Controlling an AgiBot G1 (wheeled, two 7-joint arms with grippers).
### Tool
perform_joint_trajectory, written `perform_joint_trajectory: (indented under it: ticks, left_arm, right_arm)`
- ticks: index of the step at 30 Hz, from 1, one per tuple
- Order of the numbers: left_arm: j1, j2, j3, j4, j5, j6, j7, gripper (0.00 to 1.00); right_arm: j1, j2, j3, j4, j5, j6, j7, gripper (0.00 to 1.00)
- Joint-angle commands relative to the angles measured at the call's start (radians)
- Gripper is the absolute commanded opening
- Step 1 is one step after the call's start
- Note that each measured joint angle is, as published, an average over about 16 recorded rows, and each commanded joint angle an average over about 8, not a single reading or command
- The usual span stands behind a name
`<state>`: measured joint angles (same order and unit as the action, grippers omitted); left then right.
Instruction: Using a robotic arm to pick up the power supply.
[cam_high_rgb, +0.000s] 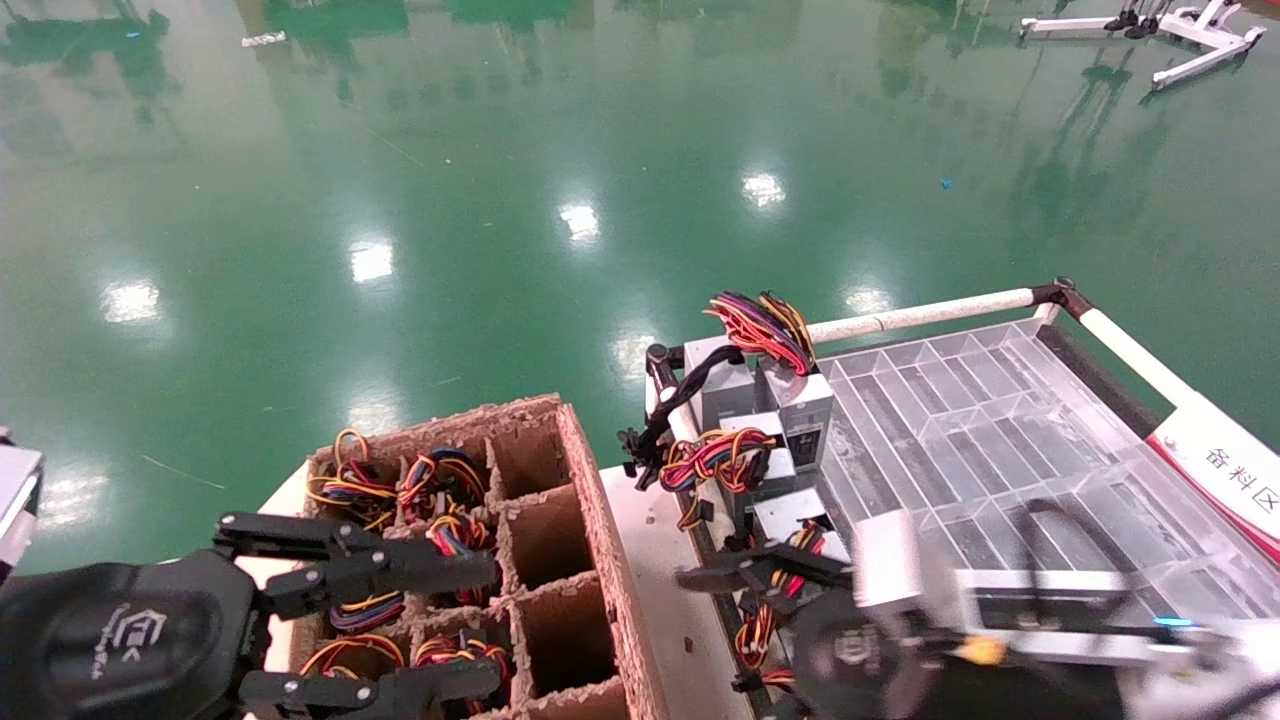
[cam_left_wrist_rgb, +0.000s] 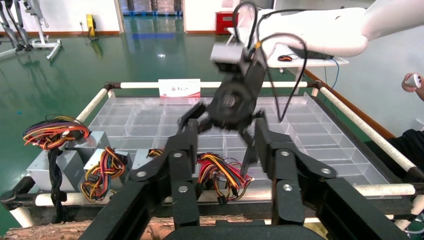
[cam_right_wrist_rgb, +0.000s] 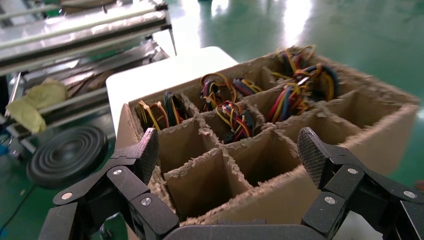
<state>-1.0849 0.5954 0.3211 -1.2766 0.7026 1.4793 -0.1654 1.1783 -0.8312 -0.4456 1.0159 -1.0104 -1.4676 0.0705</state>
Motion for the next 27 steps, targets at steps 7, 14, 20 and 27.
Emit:
perform_joint_trajectory:
  ticks: [7,14,20,27]
  left_arm:
    - [0.0,0.0,0.0,0.0,0.0,0.0,0.0,0.0]
    - [0.0,0.0,0.0,0.0,0.0,0.0,0.0,0.0]
    - [0.0,0.0,0.001,0.0,0.0,0.0,0.0,0.0]
    - [0.0,0.0,0.001,0.0,-0.001,0.0,0.0,0.07]
  right_arm:
    - [0.112,-0.153,-0.08,-0.157,-0.121,-0.013,-0.086,1.0]
    - [0.195,-0.278,-0.134,-0.286,-0.2,-0.014,-0.163,1.0]
    - [0.255,-0.374,-0.175,-0.391,-0.257,-0.014,-0.219,0.63]
    - [0.316,-0.471,-0.215,-0.503,-0.314,-0.003,-0.287,0.0]
